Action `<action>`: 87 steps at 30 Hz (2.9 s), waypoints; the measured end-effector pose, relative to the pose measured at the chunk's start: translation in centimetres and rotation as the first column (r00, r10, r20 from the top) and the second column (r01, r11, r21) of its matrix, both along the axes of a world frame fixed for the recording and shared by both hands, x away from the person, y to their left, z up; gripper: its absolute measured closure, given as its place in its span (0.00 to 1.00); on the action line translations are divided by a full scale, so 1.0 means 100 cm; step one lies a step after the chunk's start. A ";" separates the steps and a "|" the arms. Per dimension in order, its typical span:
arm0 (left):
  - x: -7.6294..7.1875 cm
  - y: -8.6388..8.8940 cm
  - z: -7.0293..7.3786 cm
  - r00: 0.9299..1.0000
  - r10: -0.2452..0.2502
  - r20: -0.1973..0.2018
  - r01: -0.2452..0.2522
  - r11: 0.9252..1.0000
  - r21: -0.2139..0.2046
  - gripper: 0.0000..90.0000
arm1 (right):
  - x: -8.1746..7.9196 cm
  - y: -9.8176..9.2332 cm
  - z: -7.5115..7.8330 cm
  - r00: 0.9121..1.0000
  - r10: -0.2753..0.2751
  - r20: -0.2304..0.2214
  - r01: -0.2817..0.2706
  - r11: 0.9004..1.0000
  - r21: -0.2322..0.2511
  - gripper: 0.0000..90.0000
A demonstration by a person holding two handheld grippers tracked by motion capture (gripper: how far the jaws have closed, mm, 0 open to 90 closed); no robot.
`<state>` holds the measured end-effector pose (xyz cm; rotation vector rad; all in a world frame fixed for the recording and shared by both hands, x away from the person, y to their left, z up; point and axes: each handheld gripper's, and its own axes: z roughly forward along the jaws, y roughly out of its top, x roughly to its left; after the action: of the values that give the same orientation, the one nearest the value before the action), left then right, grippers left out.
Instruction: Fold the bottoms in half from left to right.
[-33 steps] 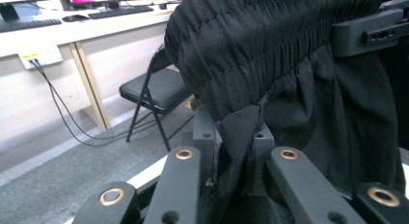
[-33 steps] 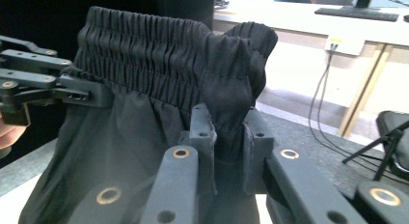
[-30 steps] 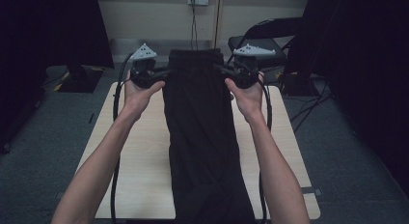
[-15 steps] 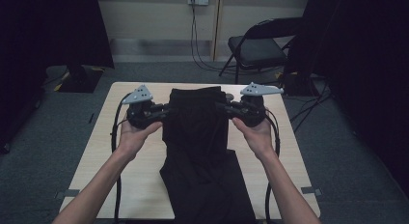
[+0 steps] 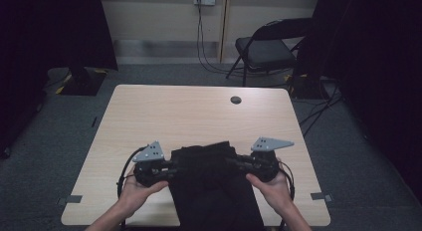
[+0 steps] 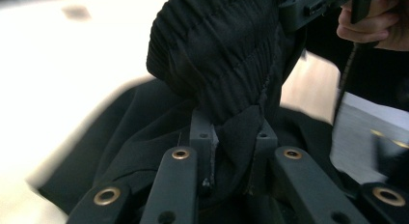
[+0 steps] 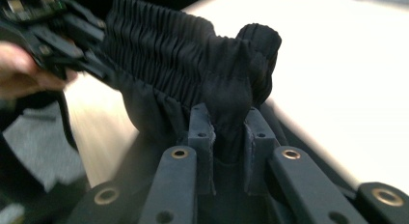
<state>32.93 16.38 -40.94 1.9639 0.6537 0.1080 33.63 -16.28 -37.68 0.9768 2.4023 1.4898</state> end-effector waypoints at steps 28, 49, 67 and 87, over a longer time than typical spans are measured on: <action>0.136 -0.006 -0.085 0.950 0.312 -0.011 -0.300 0.923 0.243 0.87 | 0.114 0.057 -0.103 0.983 -0.159 -0.096 0.124 0.946 -0.299 0.86; 0.123 0.019 -0.037 0.958 0.287 0.016 -0.287 0.952 0.104 0.50 | 0.134 0.048 -0.059 0.967 -0.253 0.009 0.250 0.949 -0.193 0.47; -0.013 -0.015 -0.059 0.986 -0.098 -0.137 0.123 0.974 0.190 0.58 | -0.039 0.011 -0.087 0.994 -0.045 -0.100 0.018 0.967 -0.254 0.71; 0.005 -0.006 -0.015 0.983 -0.121 -0.135 0.117 0.992 -0.035 0.98 | -0.069 0.019 -0.083 0.994 0.031 -0.105 -0.057 0.966 -0.252 0.98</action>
<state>33.41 15.79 -42.46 1.9922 0.6210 -0.1101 26.73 -14.41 -46.03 0.9654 2.6187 1.1295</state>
